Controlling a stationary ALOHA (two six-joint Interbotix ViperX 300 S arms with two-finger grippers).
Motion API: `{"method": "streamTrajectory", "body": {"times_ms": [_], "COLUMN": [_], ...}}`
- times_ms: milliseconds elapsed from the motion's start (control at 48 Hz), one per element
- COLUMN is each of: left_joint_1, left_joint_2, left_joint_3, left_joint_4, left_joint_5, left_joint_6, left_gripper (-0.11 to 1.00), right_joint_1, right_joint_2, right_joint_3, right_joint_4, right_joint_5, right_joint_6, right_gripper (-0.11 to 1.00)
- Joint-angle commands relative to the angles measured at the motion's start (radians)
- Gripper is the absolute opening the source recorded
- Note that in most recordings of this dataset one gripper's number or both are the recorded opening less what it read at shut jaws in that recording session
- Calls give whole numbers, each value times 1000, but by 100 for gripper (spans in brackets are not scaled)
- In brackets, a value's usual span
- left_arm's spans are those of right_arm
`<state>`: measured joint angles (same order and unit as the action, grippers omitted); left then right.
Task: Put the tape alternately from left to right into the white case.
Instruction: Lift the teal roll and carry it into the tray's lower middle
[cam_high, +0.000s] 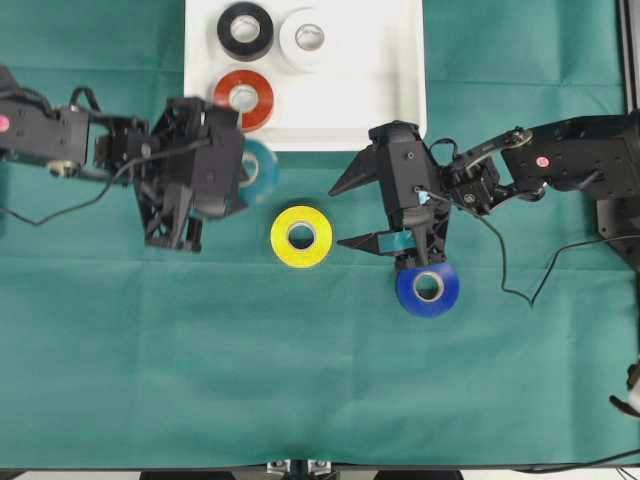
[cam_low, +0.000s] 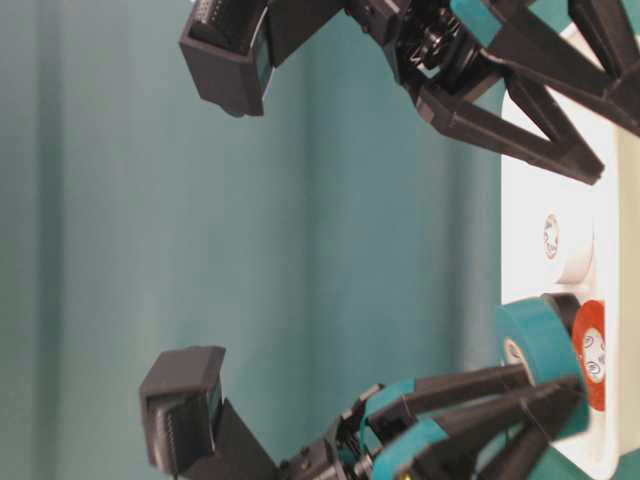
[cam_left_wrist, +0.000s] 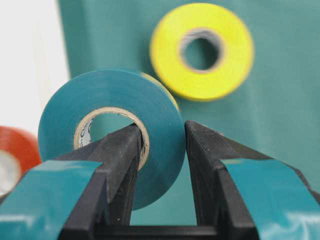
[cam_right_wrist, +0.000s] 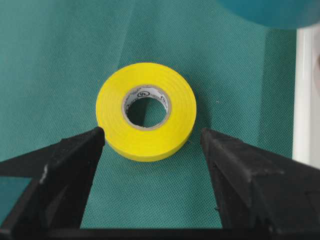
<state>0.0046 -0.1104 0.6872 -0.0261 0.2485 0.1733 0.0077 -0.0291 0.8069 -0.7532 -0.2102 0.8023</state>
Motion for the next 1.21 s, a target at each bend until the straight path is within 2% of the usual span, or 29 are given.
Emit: {"method": "streamTrajectory", "body": {"times_ms": [0, 229, 708, 937, 1187], "left_joint_1": [25, 86, 179, 209, 227], "left_joint_2": [-8, 35, 176, 233, 287], "left_joint_3": [-31, -71, -192, -210, -238], "left_joint_4": [3, 3, 3, 3, 3], "left_joint_5": [-20, -40, -52, -103, -129], "left_joint_6": [18, 80, 268, 314, 324], "left_gripper": [-3, -3, -3, -3, -3], "right_joint_1": [3, 3, 8, 9, 9], "right_joint_2": [-26, -26, -26, -26, -26], "right_joint_3": [-14, -14, -15, -17, -17], "right_joint_4": [0, 0, 0, 0, 0], "right_joint_5": [-5, -8, -8, -8, -8], "right_joint_6": [0, 0, 2, 2, 2], "right_gripper": [81, 81, 81, 81, 81]}}
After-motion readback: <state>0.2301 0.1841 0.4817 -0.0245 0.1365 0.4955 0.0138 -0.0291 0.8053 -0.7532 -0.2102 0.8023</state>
